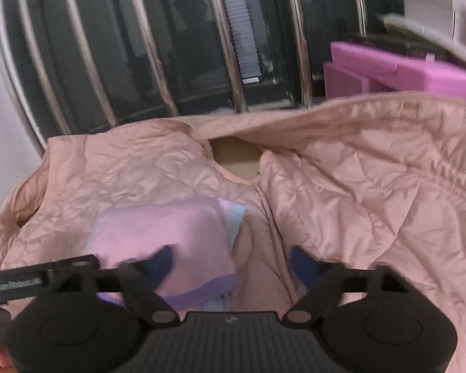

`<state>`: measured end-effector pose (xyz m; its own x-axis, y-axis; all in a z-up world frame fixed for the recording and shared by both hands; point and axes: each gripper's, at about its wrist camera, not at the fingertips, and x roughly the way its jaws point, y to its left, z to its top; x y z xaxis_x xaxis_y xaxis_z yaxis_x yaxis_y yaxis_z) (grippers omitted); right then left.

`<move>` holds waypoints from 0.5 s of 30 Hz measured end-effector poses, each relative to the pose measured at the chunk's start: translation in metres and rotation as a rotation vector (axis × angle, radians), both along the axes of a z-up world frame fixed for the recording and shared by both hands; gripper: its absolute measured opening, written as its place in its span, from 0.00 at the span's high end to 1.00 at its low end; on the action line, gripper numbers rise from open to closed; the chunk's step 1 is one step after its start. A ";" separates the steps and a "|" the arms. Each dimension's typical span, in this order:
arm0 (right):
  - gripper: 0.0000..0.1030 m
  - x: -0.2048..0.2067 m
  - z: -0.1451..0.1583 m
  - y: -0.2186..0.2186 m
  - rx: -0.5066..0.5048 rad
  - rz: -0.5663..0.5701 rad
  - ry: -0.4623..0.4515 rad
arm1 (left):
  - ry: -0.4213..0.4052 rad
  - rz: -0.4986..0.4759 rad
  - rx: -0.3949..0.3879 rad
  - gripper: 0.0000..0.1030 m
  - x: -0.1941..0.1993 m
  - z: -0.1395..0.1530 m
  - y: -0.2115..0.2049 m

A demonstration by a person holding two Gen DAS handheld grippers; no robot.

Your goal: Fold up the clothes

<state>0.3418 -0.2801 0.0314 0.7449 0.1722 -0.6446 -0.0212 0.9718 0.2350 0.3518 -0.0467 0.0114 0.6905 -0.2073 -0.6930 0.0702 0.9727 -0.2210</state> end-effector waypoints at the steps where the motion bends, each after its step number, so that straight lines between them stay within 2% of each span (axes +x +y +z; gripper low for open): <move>1: 0.67 0.004 -0.001 0.000 0.011 0.011 0.007 | 0.004 0.002 -0.009 0.44 0.004 -0.002 -0.002; 2: 0.91 0.005 0.001 0.001 0.010 0.017 0.001 | 0.006 -0.015 -0.029 0.78 0.005 0.000 -0.002; 3: 0.94 0.005 0.003 0.002 0.008 0.023 -0.004 | 0.008 -0.031 -0.049 0.96 0.007 0.001 -0.003; 4: 0.95 0.006 0.004 0.003 0.006 0.030 -0.010 | 0.010 -0.048 -0.068 0.97 0.009 0.003 -0.004; 7: 0.97 -0.001 0.020 0.007 -0.035 0.028 -0.070 | -0.060 -0.074 -0.081 0.98 -0.011 0.037 -0.003; 10: 0.98 -0.016 0.045 0.006 -0.036 0.053 -0.136 | -0.131 -0.100 -0.093 0.98 -0.030 0.072 -0.003; 15: 0.98 -0.063 0.110 0.009 -0.014 0.072 -0.288 | -0.250 -0.144 -0.114 0.98 -0.062 0.130 -0.003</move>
